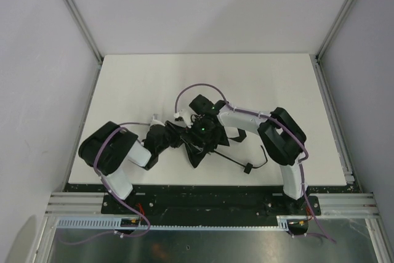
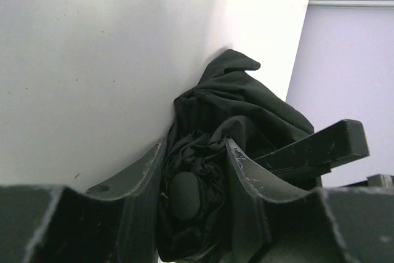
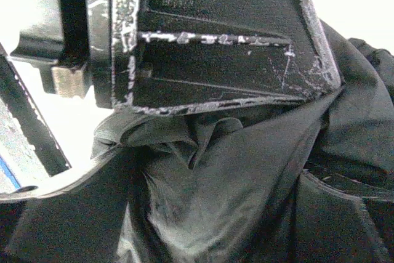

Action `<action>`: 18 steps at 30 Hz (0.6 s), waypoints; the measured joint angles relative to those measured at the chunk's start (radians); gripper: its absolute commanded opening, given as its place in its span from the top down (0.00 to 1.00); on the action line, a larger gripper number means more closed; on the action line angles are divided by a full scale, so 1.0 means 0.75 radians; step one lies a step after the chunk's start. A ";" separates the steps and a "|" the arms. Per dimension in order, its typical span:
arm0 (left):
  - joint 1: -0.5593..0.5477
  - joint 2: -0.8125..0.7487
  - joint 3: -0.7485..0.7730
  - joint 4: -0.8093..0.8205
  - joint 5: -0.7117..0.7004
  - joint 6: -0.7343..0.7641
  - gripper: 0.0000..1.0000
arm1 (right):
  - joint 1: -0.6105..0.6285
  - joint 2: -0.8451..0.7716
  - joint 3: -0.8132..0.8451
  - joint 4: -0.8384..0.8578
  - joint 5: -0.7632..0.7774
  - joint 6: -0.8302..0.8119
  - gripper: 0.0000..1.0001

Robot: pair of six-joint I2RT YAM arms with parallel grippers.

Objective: Put away the umbrella

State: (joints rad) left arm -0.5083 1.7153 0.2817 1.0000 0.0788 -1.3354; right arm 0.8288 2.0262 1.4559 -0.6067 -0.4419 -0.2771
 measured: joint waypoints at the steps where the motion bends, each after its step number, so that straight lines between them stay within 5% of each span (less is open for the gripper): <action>1: 0.000 -0.005 0.002 -0.018 -0.002 -0.001 1.00 | 0.008 -0.015 -0.010 0.006 0.020 0.016 0.05; 12: -0.001 -0.108 0.048 -0.255 -0.001 0.001 1.00 | 0.031 -0.422 -0.057 0.040 0.399 0.224 0.01; 18: -0.001 -0.170 0.071 -0.396 -0.002 0.002 1.00 | 0.113 -0.599 -0.103 0.072 0.722 0.473 0.07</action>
State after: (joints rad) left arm -0.5091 1.5875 0.3347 0.7029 0.0776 -1.3342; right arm 0.9134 1.5772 1.3788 -0.5526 0.0994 0.0772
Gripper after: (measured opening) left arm 0.413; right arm 0.935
